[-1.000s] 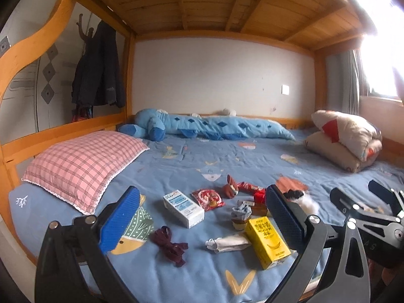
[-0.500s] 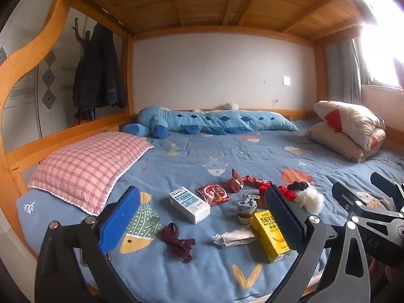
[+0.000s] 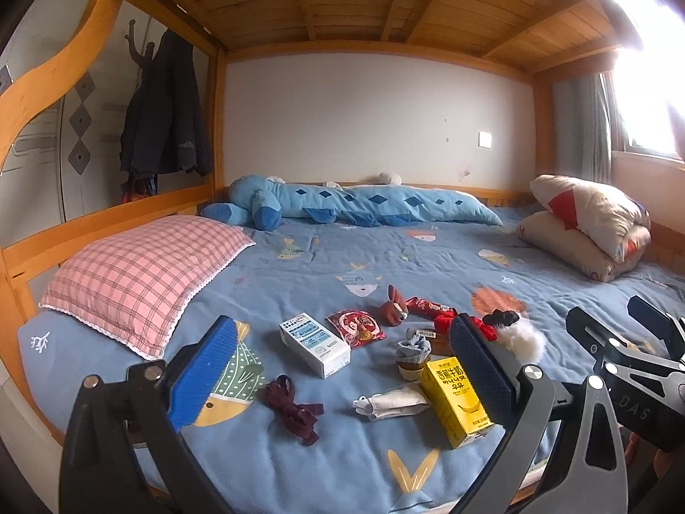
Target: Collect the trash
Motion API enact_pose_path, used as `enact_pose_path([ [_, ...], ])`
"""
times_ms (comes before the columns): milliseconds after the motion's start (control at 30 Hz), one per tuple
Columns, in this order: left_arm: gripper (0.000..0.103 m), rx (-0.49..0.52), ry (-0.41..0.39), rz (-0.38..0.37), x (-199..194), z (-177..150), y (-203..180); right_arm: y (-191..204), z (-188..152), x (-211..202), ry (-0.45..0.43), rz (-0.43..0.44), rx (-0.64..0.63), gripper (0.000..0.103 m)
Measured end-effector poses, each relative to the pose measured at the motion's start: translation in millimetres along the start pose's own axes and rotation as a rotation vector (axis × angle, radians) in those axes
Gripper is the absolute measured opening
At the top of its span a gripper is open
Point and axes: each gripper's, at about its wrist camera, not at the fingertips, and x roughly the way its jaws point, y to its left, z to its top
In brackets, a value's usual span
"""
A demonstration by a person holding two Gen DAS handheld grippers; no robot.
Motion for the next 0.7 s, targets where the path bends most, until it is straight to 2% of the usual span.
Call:
enact_pose_path([
  [200,0.099,-0.014,-0.003,-0.001,1,0,4,1,0,0,-0.001,0.0,0.001,0.095],
  [700,0.099,-0.046,0.051,-0.004,18,-5,14,2,0,3,0.003,-0.005,-0.011,0.095],
])
